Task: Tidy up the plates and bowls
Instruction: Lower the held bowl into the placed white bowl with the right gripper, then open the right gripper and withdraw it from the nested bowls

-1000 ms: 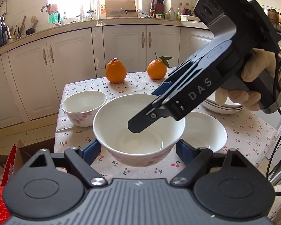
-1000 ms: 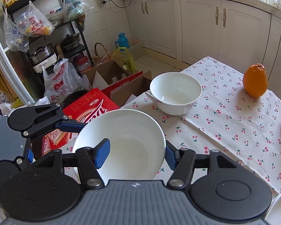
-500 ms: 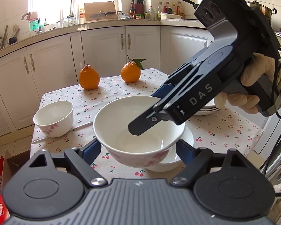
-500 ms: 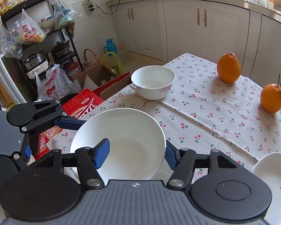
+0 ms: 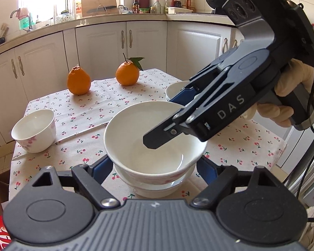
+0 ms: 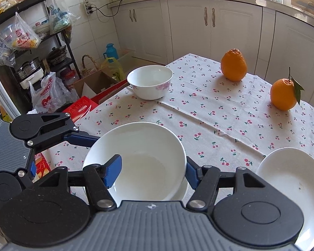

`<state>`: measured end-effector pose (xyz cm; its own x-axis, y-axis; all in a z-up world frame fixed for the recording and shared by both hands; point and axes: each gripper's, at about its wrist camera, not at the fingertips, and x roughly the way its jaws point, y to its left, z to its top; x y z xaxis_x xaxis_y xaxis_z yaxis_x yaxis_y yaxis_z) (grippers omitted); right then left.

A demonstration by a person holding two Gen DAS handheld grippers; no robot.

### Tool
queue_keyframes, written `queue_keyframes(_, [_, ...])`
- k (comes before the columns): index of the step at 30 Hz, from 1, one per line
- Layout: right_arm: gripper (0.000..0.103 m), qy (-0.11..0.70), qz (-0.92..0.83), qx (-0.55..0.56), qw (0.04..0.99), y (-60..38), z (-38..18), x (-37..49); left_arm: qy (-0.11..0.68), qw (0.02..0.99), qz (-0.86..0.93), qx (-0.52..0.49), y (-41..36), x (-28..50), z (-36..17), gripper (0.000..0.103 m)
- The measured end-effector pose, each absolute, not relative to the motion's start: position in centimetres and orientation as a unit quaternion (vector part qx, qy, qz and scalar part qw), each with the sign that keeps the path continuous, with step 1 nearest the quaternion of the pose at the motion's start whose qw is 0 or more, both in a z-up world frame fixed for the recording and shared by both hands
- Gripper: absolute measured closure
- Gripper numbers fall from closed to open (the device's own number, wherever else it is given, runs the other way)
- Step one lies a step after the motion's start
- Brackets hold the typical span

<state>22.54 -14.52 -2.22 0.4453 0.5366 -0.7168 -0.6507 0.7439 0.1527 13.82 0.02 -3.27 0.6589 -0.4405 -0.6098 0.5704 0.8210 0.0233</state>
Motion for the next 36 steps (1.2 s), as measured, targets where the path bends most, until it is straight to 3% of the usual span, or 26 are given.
queue_keyframes(29, [0.033,0.401,0.346,-0.067,0.846,-14.6,-4.0,23.3,0.322,0.898,-0.276,0.114,-0.2,15.0,-4.5,0.015])
queue_keyframes(32, [0.029,0.4,0.346,-0.072,0.846,-14.5,-4.2,23.2,0.324,0.898,-0.279,0.105,0.0,15.1,-4.6,0.014])
queue_keyframes(36, [0.007,0.384,0.348,-0.079,0.852,-14.3,-4.0,22.7,0.309,0.904,-0.271,0.118,0.0,14.7,-4.4,0.007])
